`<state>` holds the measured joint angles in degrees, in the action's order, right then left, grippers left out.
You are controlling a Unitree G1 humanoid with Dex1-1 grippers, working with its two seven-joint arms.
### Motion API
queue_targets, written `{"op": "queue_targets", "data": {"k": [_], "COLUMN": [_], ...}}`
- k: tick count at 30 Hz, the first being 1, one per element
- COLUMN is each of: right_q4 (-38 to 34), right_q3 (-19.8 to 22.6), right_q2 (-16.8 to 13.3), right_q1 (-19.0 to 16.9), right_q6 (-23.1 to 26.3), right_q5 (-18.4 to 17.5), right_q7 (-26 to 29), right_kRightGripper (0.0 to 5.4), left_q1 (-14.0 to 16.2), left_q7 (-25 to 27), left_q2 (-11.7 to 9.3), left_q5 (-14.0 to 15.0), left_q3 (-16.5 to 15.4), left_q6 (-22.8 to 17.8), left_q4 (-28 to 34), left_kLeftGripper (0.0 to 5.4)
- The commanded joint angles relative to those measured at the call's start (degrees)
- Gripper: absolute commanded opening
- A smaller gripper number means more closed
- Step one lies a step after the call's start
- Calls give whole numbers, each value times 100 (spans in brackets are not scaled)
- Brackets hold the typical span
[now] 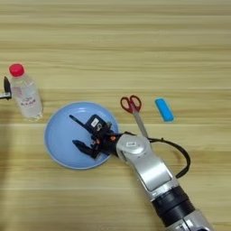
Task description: Move the objects on the table
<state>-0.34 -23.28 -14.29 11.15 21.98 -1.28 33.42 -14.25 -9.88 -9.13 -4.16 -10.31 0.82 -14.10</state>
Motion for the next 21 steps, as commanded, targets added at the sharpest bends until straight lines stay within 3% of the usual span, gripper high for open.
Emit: {"op": "queue_targets", "data": {"k": [1, 21], "right_q4": [67, 94], "right_q3": [-49, -41], "right_q2": [-62, -51], "right_q1": [-64, -63], "right_q6": [123, 104], "right_q5": [92, 89], "right_q7": [31, 22], "right_kRightGripper": [301, 95], "left_q1": [41, 34], "left_q7": [-28, -30], "left_q2": [22, 26], "left_q5": [-28, -30], "left_q3": [34, 36], "left_q6": [-82, -83], "left_q4": [67, 64], "left_kLeftGripper": [540, 540]}}
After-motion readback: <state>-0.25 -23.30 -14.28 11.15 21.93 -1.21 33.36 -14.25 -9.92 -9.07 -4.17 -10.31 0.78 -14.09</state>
